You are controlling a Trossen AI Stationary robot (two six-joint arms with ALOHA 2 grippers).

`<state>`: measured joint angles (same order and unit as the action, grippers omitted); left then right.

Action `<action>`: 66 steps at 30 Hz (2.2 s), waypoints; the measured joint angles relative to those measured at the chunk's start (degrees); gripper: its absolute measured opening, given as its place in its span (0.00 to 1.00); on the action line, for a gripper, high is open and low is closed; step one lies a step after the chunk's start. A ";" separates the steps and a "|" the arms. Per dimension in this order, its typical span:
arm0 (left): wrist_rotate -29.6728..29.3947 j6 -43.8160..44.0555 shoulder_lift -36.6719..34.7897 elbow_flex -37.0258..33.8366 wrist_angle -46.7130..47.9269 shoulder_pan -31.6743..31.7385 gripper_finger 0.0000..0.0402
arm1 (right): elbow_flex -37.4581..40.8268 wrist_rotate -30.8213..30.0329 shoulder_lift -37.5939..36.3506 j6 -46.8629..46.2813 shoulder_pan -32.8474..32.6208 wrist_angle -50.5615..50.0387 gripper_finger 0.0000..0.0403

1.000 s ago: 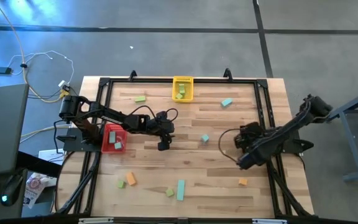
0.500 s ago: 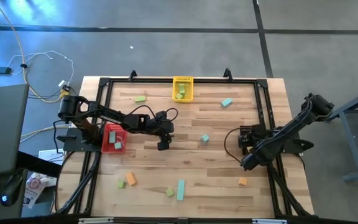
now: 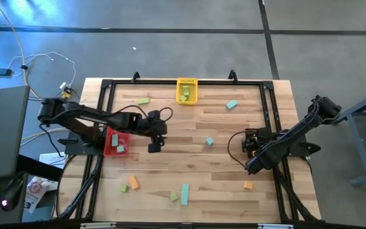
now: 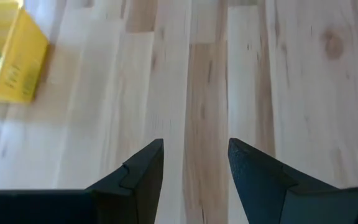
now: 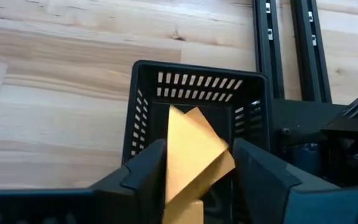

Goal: Sort & place blocks by color
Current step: Put the orange block into the black bin, then put the blue block into the red bin

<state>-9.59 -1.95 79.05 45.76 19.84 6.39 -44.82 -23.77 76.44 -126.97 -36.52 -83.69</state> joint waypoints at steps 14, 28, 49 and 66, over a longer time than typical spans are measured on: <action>-4.78 5.36 -11.70 -0.07 12.44 -3.60 0.41 | -4.75 -7.21 -0.15 0.35 0.60 -2.43 0.57; -4.78 12.35 -12.82 -0.07 18.81 -10.95 0.41 | -17.03 -26.84 -0.15 26.96 6.75 6.34 0.58; -4.76 13.98 -12.75 -0.07 19.33 -14.05 0.41 | -18.12 -15.68 0.48 69.30 20.78 35.64 0.58; -4.69 16.78 -12.75 -0.07 19.27 -14.05 0.41 | -18.12 -9.26 2.67 81.91 20.75 52.71 0.58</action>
<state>-14.28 14.83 66.30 45.69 39.11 -7.66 -62.94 -33.04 79.11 -45.05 -15.77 -30.97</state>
